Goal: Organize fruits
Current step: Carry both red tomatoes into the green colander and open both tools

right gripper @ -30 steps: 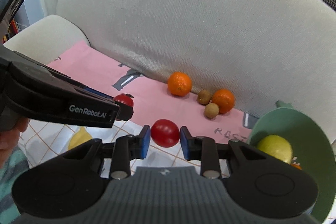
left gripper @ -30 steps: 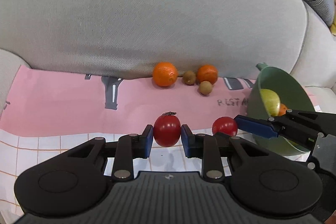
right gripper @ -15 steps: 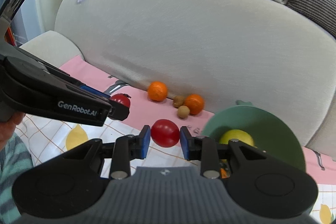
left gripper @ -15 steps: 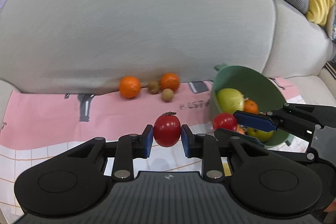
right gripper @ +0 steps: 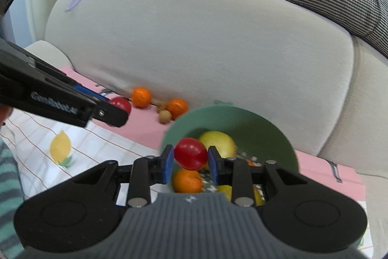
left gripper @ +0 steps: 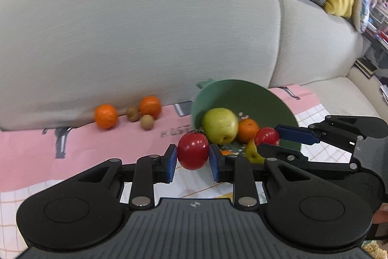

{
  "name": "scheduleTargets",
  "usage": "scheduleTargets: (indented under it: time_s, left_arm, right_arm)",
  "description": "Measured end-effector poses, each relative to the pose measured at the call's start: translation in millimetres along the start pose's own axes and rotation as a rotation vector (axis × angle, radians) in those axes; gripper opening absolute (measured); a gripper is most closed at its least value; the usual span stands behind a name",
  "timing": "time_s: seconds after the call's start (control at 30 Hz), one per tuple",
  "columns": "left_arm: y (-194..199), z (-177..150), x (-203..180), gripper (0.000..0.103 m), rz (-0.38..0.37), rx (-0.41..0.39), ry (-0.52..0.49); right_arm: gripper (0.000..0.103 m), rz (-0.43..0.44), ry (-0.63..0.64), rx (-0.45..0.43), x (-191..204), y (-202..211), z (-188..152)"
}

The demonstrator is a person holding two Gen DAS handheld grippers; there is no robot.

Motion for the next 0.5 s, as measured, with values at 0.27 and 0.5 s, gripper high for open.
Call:
scheduleTargets:
  time_s: [0.27, 0.5]
  left_arm:
    - [-16, 12, -31, 0.031, -0.036, 0.024, -0.073]
    - [-39, 21, -45, 0.031, -0.060, 0.086, -0.102]
  right_arm:
    - [0.027, -0.028, -0.034, 0.030, -30, -7, -13]
    - [0.027, -0.014, -0.020, 0.058, -41, -22, -17]
Point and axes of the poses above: each gripper's, at about its wrist camera, not at the fingertips, and y roughly against the way its jaws point, x to its left, z to its top, the point moved 1 cm from there along -y, roughly the way its jaws point, and after that the axes turned 8 degrees about x, right-handed, at the moved point
